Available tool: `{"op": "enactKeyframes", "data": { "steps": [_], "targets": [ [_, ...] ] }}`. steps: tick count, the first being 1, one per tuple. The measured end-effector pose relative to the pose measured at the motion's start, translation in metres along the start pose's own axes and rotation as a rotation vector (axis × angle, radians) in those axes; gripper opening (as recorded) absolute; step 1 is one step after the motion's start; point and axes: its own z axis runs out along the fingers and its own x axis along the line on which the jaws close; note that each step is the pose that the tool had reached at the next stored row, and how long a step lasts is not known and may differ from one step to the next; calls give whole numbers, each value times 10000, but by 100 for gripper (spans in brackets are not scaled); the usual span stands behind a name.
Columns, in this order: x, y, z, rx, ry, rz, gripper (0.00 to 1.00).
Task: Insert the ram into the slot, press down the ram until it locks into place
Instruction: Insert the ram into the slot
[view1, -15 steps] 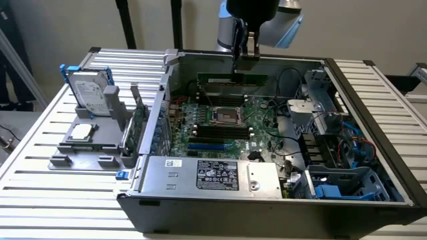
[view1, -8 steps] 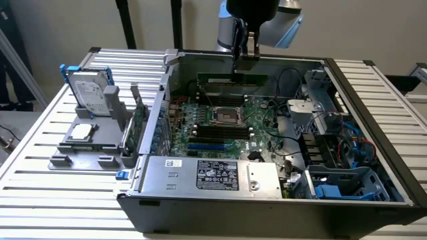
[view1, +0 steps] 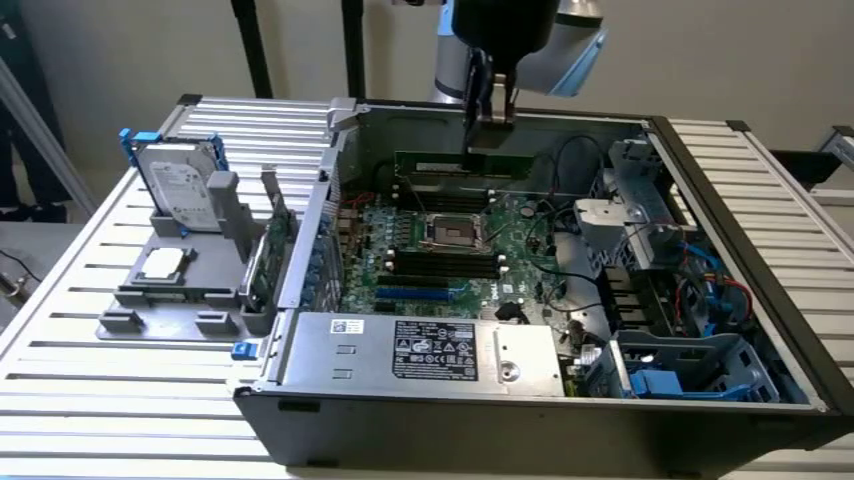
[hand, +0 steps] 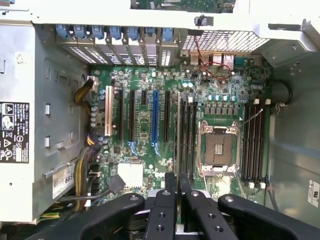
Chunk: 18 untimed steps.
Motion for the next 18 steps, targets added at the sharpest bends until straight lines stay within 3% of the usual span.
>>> {"op": "enactKeyframes", "data": {
  "steps": [6,18],
  "targets": [
    [0,-15,109,5,-11,256,13],
    [3,-63,325,5,-10,288,13]
  ]
}}
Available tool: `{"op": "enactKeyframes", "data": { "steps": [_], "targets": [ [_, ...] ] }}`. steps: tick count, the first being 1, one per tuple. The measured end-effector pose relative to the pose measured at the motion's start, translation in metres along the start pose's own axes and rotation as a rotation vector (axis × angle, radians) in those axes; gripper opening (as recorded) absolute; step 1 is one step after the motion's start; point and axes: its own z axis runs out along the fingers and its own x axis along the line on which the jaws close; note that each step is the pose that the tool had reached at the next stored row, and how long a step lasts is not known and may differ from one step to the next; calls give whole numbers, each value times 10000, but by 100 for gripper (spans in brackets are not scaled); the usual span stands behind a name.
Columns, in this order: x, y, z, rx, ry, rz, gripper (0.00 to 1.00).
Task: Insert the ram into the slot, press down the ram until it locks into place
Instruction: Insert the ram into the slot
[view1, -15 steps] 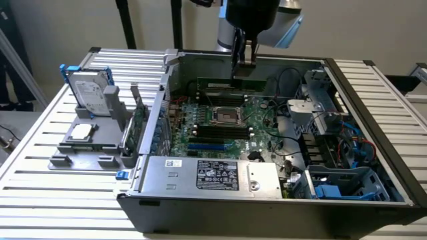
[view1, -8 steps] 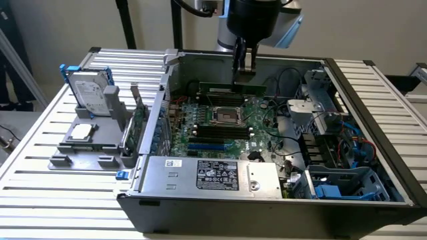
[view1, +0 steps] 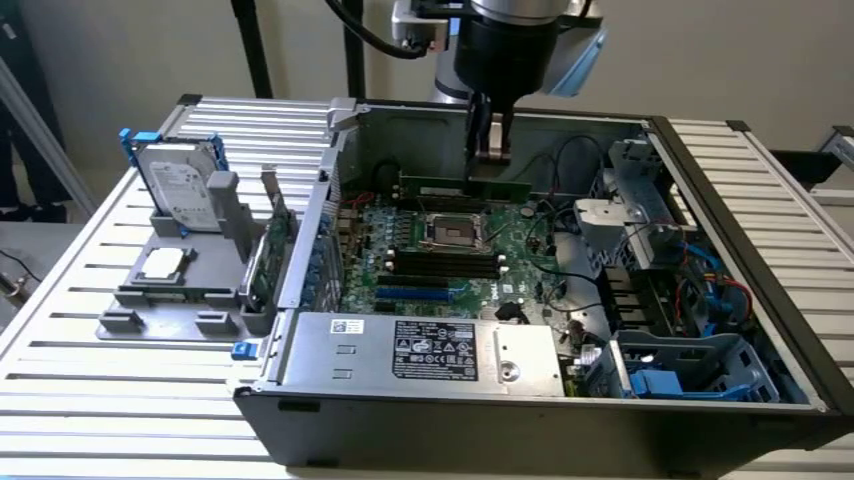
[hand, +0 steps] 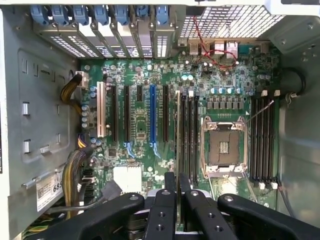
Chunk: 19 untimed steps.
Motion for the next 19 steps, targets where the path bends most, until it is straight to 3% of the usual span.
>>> {"op": "enactKeyframes", "data": {
  "steps": [19],
  "targets": [
    [6,-14,345,0,-1,0,13]
  ]
}}
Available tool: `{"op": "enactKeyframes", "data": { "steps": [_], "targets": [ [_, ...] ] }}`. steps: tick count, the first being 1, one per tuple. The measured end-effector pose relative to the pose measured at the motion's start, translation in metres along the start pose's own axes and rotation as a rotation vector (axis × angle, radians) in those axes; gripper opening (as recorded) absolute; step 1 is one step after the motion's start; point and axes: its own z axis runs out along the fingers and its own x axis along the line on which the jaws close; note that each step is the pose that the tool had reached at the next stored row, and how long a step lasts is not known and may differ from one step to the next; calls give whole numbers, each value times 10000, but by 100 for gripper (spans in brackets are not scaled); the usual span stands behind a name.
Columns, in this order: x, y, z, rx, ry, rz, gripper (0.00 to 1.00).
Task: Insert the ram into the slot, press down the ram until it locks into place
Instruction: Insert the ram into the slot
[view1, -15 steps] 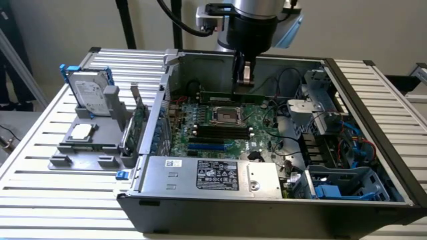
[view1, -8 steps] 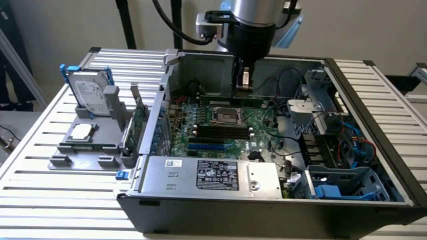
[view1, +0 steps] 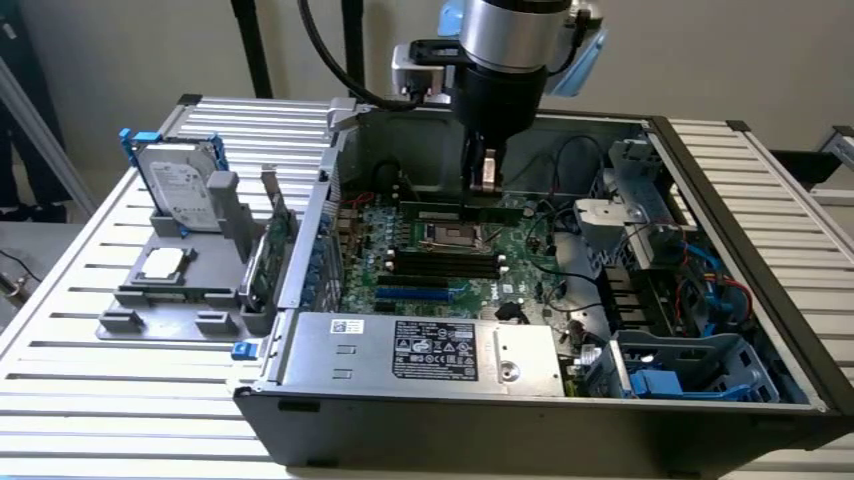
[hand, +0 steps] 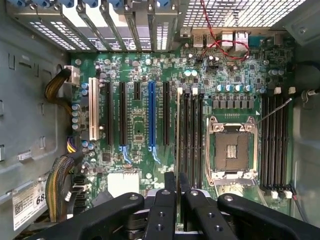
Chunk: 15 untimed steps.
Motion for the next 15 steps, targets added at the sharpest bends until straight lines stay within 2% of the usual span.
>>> {"op": "enactKeyframes", "data": {
  "steps": [15],
  "targets": [
    [-11,-10,272,0,1,0,13]
  ]
}}
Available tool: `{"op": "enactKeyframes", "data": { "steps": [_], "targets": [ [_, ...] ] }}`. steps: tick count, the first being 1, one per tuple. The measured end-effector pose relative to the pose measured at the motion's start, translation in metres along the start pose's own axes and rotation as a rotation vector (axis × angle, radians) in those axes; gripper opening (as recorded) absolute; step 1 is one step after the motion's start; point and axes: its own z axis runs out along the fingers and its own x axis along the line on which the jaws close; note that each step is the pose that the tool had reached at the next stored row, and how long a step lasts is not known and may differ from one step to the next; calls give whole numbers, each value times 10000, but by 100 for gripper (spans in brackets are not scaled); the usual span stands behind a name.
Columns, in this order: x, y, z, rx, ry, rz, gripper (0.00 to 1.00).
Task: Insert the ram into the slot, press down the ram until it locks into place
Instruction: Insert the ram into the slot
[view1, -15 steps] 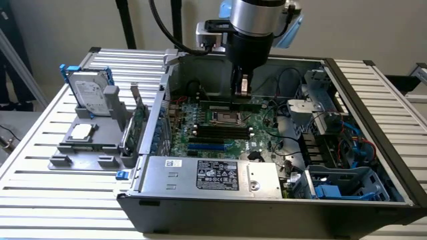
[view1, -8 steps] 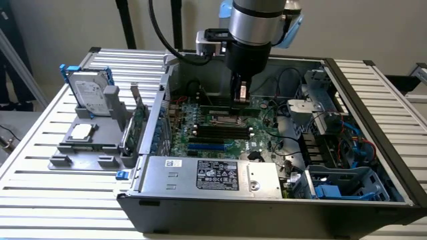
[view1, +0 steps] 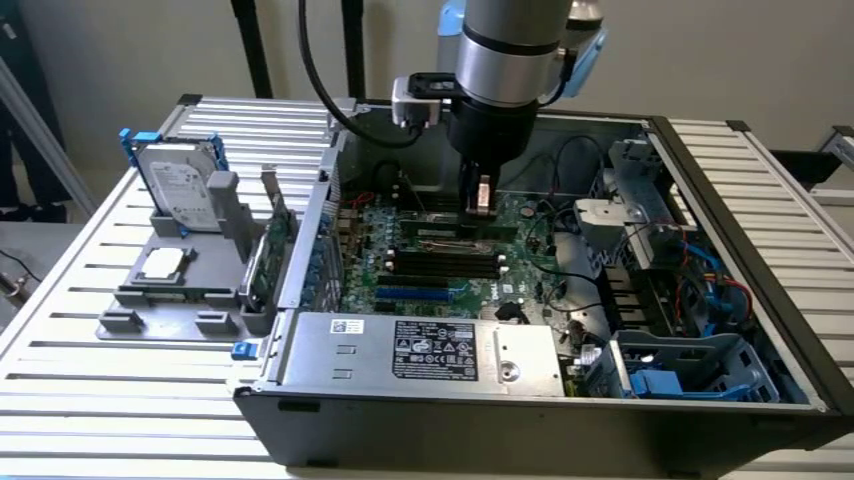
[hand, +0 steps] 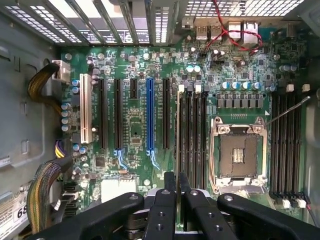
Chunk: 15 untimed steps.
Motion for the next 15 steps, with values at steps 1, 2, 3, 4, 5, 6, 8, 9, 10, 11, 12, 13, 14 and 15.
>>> {"op": "enactKeyframes", "data": {
  "steps": [1,2,3,4,5,6,8,9,10,11,12,13,14,15],
  "targets": [
    [-4,0,18,0,0,0,13],
    [-7,-1,36,0,-1,0,13],
    [-11,-1,55,0,0,0,13],
    [-15,-1,74,0,-1,1,13],
    [-20,-2,91,0,0,1,13],
    [-24,-2,110,0,0,0,13],
    [-32,-2,146,0,-1,0,13],
    [-36,-2,165,0,0,1,13],
    [-40,-2,183,0,0,1,13],
    [-45,-2,201,0,0,1,13],
    [-49,-2,219,0,-1,1,13],
    [-55,-2,239,1,-1,0,13],
    [-59,0,257,0,-1,0,13],
    [-65,2,275,0,-1,0,13]
  ]
}}
